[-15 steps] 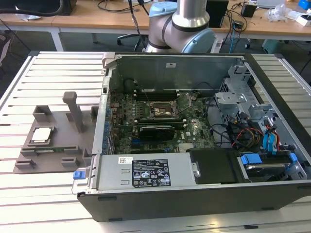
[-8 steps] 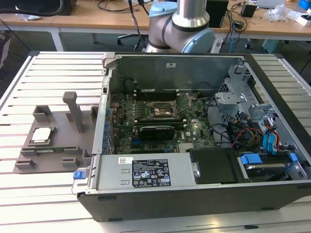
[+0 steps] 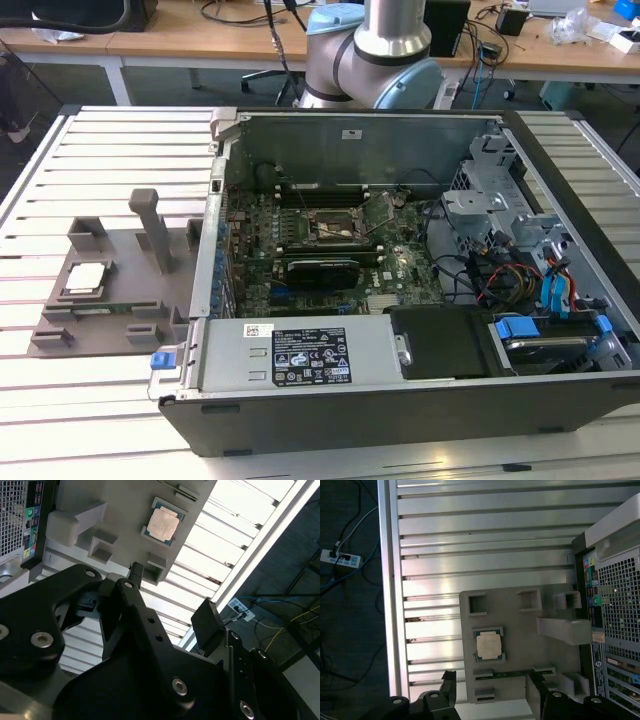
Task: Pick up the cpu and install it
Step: 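Pick up the cpu and move it towards the insertion slot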
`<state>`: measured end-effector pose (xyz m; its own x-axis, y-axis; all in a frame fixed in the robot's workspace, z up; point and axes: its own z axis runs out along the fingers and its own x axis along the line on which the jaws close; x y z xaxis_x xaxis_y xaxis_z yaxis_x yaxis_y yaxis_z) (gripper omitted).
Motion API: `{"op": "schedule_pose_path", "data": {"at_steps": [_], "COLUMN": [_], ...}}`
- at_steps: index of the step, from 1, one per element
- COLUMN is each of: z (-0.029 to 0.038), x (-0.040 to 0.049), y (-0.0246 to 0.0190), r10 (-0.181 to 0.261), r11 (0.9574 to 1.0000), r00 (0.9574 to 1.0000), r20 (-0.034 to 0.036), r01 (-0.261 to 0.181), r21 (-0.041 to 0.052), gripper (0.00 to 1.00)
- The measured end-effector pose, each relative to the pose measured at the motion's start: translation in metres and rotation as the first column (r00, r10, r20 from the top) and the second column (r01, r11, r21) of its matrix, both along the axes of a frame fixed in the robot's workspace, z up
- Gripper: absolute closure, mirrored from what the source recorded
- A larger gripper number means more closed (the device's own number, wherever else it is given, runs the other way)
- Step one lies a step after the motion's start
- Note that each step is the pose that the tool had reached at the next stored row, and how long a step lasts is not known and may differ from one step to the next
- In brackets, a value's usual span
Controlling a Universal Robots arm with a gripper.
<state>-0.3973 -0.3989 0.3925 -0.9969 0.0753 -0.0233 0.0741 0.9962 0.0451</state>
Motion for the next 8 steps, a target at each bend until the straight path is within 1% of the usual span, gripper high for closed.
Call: {"op": "schedule_pose_path", "data": {"at_steps": [2,4,5,8], "z": [0.0000,-0.0001,-0.0008,-0.0046], "x": [0.0000,-0.0001,0.0000,0.0009], "y": [0.0000,0.0001,0.0000,0.0000], "r10": [0.000,0.000,0.001,0.003], "r11": [1.0000,0.9994,0.9993,0.9993], "r00": [1.0000,1.0000,1.0000,1.0000], "r20": [0.0001,0.0001,-0.0001,-0.0018], "r01": [0.000,0.000,-0.001,-0.003], "r21": [-0.0002,-0.0358,-0.0376,-0.0379], "gripper": [0.34,0.34,0.34,0.34]}}
